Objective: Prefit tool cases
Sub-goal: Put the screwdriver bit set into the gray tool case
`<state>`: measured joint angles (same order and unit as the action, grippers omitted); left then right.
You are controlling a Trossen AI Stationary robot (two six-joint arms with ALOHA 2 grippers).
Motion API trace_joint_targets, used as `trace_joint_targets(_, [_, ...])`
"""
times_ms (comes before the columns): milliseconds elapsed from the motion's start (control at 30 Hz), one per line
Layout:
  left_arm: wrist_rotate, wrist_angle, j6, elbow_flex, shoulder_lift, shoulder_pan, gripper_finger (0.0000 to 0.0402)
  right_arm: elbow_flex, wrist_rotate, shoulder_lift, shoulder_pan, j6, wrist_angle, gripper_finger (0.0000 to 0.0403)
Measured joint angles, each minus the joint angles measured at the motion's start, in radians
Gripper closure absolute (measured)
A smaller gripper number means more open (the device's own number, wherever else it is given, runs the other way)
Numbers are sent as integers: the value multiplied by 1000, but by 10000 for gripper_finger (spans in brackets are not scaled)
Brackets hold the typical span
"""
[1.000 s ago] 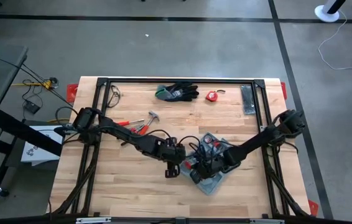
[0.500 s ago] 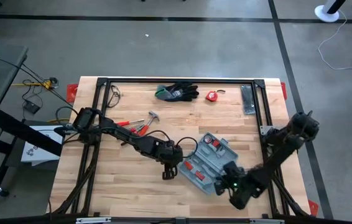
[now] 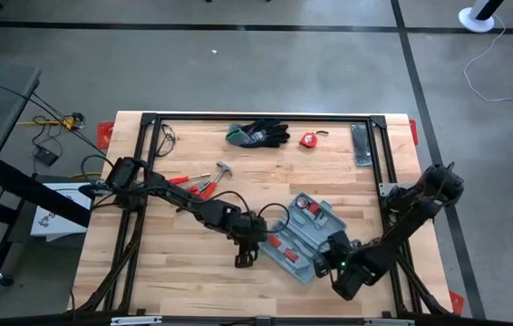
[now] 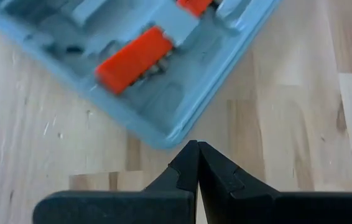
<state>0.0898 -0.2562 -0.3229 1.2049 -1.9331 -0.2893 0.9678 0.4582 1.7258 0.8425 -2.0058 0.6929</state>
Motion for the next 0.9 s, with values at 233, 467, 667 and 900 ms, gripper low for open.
trace_joint_targets(233, [15,12,-8,0,0,-3,402,4,7,32,-77,115,-37,403])
trace_joint_targets(467, [14,23,-22,0,2,-8,402,2,11,34,-140,186,-7,403])
trace_joint_targets(667, [4,24,3,1,46,8,401,1,15,33,-144,189,-6,403])
trace_joint_targets(900, [-9,-9,12,0,54,37,401,0,15,33,-141,180,-11,403])
